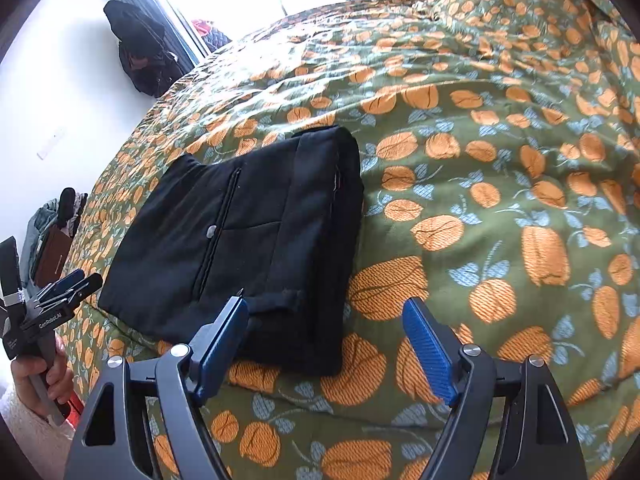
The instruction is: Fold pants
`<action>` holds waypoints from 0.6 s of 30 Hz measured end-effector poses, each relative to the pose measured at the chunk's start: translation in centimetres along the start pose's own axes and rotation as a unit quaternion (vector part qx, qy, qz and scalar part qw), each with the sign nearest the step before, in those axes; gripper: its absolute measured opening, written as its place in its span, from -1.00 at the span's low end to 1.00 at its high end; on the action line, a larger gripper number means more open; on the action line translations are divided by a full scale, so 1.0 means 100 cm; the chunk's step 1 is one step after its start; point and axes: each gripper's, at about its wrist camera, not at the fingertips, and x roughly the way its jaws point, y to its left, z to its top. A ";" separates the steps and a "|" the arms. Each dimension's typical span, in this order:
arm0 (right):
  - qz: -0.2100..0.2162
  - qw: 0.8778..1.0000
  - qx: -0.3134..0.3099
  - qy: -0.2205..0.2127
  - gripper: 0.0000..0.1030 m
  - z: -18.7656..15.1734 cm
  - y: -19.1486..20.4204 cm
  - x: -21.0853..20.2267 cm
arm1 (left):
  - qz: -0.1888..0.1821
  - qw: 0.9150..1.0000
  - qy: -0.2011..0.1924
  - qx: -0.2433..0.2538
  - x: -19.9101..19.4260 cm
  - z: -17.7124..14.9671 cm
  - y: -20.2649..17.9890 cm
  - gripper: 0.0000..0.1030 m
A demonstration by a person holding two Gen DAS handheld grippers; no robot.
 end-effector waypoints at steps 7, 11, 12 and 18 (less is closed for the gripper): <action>-0.067 0.991 -0.097 -0.066 0.99 -0.041 0.059 -0.081 | 0.034 0.998 -0.061 0.003 -0.081 -0.020 -0.022 0.90; -0.090 0.986 -0.118 -0.076 0.99 -0.063 0.084 -0.104 | 0.050 0.994 -0.095 0.028 -0.118 -0.029 -0.033 0.98; -0.095 0.986 -0.117 -0.073 0.99 -0.066 0.088 -0.108 | 0.051 0.994 -0.095 0.033 -0.124 -0.032 -0.035 0.99; -0.083 0.988 -0.106 -0.071 0.99 -0.084 0.107 -0.138 | 0.101 0.990 -0.086 0.045 -0.151 -0.051 -0.043 0.99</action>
